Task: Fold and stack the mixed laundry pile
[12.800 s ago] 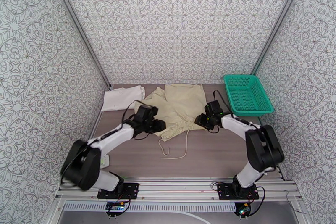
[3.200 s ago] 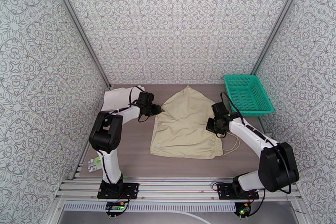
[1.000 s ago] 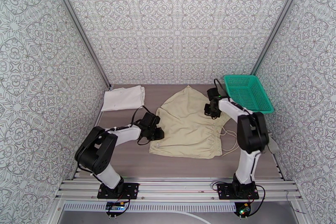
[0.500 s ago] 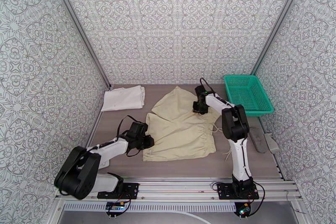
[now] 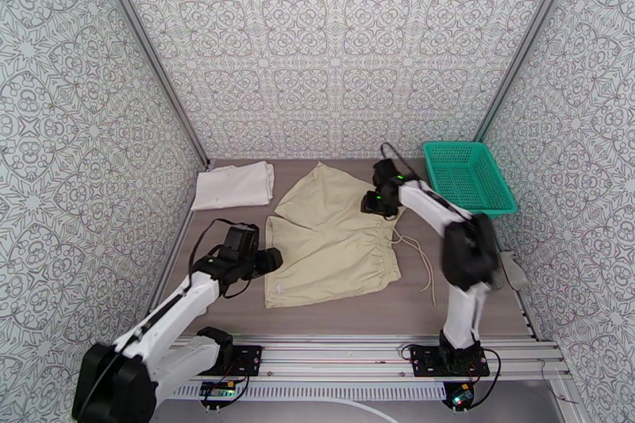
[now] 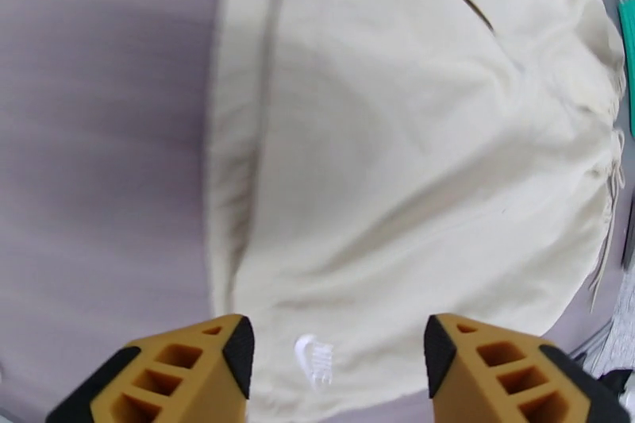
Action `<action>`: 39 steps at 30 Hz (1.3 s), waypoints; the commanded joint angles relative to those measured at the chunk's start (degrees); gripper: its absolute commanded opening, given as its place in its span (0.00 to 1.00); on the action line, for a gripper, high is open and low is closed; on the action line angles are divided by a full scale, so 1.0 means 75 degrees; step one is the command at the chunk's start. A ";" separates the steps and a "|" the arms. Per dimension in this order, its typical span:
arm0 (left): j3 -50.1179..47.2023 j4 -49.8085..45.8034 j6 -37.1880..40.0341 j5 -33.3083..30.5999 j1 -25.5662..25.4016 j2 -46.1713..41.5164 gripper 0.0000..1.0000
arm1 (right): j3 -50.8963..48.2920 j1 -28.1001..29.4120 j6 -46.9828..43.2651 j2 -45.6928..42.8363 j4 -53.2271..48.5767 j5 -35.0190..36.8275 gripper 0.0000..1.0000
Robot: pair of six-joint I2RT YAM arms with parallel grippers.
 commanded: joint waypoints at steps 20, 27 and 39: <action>-0.1684 -0.0282 -0.3255 0.0285 -0.1743 -0.0669 0.73 | -0.6865 -0.1864 0.1724 -0.3877 0.1162 -0.3378 0.58; -0.1952 0.0638 -0.3267 0.0240 -0.1664 -0.0085 0.69 | -0.7098 -0.1864 0.2279 -0.3142 0.2620 -0.3406 0.48; -0.2102 0.1414 -0.3043 0.0405 -0.1329 0.0215 0.51 | -0.7115 -0.1864 0.3169 -0.2558 0.4062 -0.3255 0.49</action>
